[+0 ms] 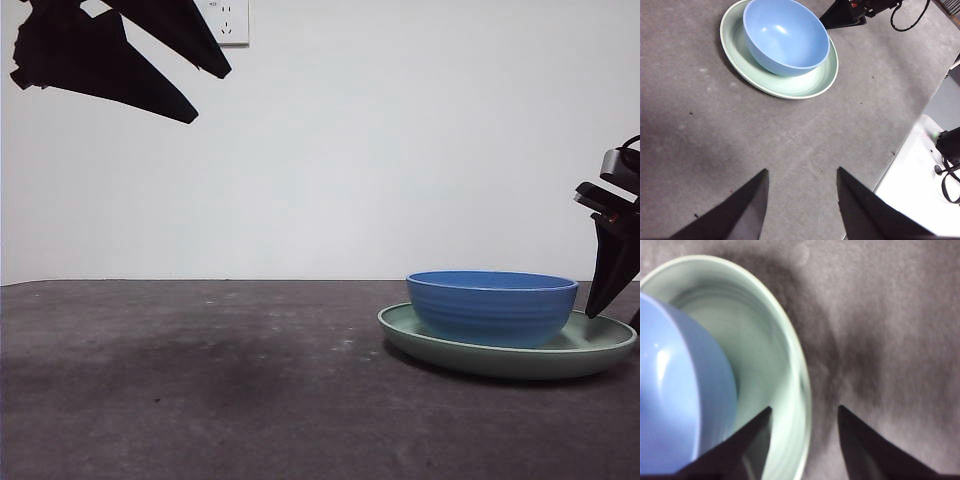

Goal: Pick up the blue bowl, put it on the green plate, put it on desk

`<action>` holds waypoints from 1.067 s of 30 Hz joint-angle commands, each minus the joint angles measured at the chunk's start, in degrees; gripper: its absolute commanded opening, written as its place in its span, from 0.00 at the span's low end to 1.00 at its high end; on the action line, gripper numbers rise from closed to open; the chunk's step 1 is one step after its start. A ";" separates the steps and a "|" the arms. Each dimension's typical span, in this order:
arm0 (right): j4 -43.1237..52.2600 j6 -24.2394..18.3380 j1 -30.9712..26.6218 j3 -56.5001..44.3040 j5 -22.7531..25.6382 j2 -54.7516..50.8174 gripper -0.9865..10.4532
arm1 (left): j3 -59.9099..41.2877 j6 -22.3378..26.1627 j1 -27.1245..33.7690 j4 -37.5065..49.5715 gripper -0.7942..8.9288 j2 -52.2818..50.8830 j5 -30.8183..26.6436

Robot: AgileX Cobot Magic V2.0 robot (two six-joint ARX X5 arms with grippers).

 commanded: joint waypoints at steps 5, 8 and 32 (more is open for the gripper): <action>1.18 -0.42 0.09 0.98 -0.61 2.25 0.21 | 0.42 0.11 -0.48 0.39 0.31 0.26 0.28; 1.20 -0.44 0.11 0.98 -0.59 3.23 0.21 | 0.42 0.04 -0.48 0.39 0.31 0.26 0.31; 5.01 4.74 -0.09 0.98 -4.24 -3.93 0.09 | 0.42 0.07 -0.48 0.33 0.31 0.26 0.28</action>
